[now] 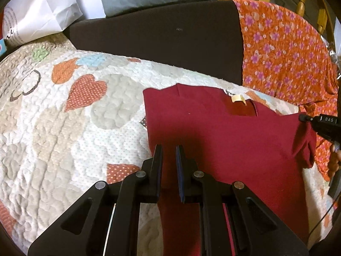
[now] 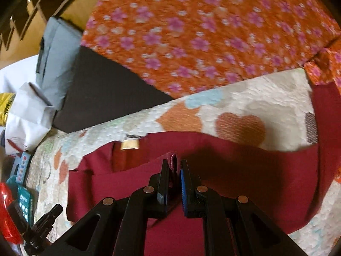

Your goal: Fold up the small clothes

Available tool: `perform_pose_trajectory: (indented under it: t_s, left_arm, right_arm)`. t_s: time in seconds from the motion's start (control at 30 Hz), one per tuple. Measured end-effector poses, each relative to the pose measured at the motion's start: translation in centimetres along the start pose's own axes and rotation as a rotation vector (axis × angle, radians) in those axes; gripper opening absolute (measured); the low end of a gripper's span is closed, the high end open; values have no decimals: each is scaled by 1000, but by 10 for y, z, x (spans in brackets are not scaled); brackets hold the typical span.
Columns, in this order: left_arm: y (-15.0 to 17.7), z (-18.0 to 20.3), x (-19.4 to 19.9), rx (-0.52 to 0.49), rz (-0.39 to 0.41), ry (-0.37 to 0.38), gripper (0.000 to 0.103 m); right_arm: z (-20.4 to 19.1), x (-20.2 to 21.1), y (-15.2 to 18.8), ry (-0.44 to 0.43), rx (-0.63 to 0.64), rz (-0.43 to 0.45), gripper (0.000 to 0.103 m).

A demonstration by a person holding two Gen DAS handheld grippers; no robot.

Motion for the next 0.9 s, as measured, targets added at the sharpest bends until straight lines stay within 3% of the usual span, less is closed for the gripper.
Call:
perform_pose_trajectory:
  t_s: [0.27,0.4,0.47,0.53,0.6,0.77,0.83,0.9]
  left_arm:
    - [6,-9,-24,6,-32,-14,10]
    - [5,-12,-28,8,-34,-18,10]
    - [4,-16,-28,17,-33,-28,10]
    - [2,-20,-25,34,-21,-38,10]
    - [-1,-21,-21,47,0,-36,10]
    - [-1,-13,-26,22,8,-23,10]
    - [3,-9,-33,6,-19,-30,10]
    - [6,-9,-38,-2,-41,-37,13]
  right_arm:
    - [36,-3,-7,121,-9,29,8]
    - [52,-33,0,167,-26,-44,8]
    - [67,-36,1,180,-94,-68,12]
    - [79,-23,1,179,-153,-39,20]
    - [82,-5,1,195,-161,2,21]
    - [49,5,21,106,40,-4,21]
    - [40,-11,36,130,135,-39,21]
    - [46,-30,49,187,151,-99,21]
Point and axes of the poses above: each gripper's, at about its wrist camera, not at the fingertips, and x roughly against the way its jaws point, z to its right, y to its underside, the point moved 1 cm from there along -x, roughly the way its jaws point, and after that the axes turned 7 degrees about -x, right-handed, at the moved point
